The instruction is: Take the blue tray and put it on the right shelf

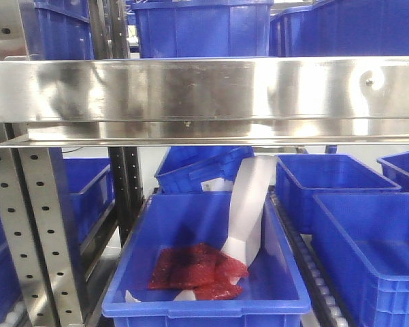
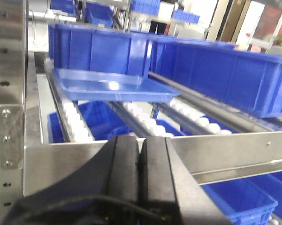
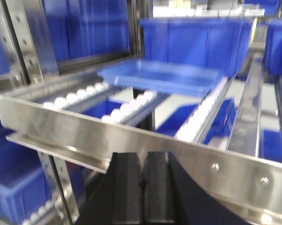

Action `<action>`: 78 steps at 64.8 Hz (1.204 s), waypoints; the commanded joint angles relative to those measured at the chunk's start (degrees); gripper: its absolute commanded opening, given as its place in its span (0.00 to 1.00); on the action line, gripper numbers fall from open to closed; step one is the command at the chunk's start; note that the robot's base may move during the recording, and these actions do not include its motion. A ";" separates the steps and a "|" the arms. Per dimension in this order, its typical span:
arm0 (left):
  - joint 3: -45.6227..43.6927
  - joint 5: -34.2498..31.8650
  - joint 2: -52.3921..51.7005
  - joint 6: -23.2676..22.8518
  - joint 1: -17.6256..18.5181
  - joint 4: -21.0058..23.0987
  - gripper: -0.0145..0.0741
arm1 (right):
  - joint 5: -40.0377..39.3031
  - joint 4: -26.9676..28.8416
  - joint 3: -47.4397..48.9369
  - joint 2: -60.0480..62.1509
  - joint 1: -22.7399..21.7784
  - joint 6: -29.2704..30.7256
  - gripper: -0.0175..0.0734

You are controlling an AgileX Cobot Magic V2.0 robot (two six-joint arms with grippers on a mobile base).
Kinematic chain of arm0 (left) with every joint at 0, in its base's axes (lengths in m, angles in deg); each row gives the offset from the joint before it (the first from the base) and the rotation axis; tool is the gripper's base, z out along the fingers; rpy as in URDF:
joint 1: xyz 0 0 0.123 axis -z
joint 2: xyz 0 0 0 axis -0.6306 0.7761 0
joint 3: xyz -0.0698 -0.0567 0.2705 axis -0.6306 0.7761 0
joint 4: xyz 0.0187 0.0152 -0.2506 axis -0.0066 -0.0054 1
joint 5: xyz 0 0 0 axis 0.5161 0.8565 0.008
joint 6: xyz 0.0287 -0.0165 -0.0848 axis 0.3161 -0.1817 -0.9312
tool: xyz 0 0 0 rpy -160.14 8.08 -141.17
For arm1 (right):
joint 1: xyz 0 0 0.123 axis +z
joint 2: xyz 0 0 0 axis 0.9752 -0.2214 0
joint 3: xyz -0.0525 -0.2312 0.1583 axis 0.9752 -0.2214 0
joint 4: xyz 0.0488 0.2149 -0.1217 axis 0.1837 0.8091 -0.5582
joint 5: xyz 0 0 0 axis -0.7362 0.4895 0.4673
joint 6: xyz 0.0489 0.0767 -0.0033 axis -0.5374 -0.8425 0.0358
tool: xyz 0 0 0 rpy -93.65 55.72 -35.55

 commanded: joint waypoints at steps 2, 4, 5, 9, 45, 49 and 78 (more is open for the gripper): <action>-1.50 -5.15 -0.45 -0.13 0.42 -0.13 0.11 | -5.90 -0.93 1.43 2.38 0.08 0.58 0.24; -1.50 -5.15 -0.45 -0.13 0.42 -0.13 0.11 | -5.90 -0.93 1.43 2.80 0.08 0.58 0.24; -1.50 -5.15 -0.45 -0.13 0.42 -0.13 0.11 | -5.90 -0.93 1.43 2.88 0.08 0.58 0.24; -1.50 -5.15 -0.45 -0.13 0.42 -0.13 0.11 | -5.90 -0.93 1.43 2.95 0.08 0.58 0.24; -1.50 -5.15 -0.45 -0.13 0.42 -0.13 0.11 | -6.95 -0.46 -0.53 3.74 -4.01 1.45 0.24; -1.50 -5.15 -0.45 -0.13 0.42 -0.13 0.11 | -8.14 2.46 -2.74 5.04 -8.97 6.88 0.24; -1.50 -5.15 -0.45 -0.13 0.42 -0.13 0.11 | -6.72 10.98 -22.19 27.35 -22.71 18.70 0.24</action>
